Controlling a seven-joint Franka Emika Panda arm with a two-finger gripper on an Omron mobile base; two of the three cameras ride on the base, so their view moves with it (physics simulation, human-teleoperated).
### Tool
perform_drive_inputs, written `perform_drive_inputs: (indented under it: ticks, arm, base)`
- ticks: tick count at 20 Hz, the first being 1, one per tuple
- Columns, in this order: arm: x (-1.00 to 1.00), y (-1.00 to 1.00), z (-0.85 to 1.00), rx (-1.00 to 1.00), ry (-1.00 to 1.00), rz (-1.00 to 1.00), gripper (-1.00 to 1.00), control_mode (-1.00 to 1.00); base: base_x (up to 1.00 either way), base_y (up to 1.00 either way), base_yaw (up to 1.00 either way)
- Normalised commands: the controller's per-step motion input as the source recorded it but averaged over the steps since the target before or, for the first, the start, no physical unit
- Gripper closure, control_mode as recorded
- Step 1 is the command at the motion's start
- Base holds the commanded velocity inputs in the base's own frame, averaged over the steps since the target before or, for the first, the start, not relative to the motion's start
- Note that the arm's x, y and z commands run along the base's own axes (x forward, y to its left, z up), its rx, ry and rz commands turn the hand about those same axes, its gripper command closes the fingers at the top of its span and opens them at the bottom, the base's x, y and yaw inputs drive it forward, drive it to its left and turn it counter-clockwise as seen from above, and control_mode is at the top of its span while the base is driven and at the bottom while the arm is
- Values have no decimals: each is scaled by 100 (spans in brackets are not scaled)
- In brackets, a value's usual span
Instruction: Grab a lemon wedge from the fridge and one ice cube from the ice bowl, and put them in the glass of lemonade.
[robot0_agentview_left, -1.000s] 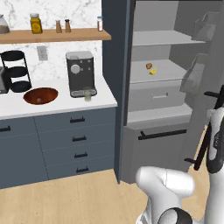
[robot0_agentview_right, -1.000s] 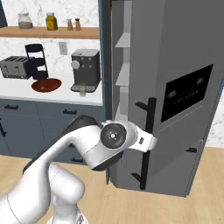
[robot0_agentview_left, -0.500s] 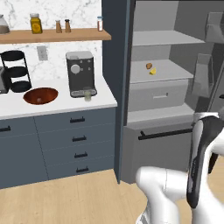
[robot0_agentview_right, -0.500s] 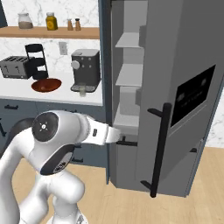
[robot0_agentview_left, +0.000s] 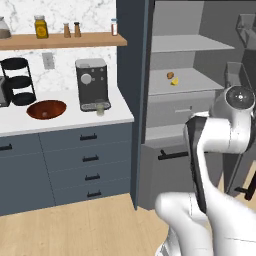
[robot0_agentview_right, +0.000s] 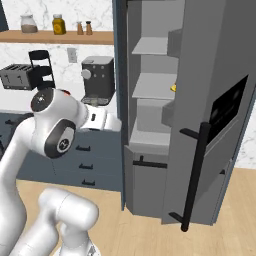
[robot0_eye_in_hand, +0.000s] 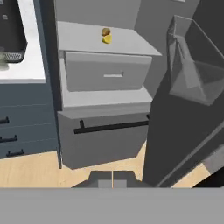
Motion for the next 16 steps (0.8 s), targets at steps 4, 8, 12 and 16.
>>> perform_drive_inputs:
  ticks: [4, 8, 12, 16]
  arm:
    - [94, -1, -1, 0, 8, 12, -100, -100]
    - [67, -4, -9, -4, 1, 11, -100, -100]
    - [46, -25, -21, -20, 0, 4, -100, -100]
    - [28, -51, -30, -43, 0, 0, -100, -100]
  base:
    - [0, 0, 0]
    - [0, 0, 0]
    - [0, 0, 0]
    - [0, 0, 0]
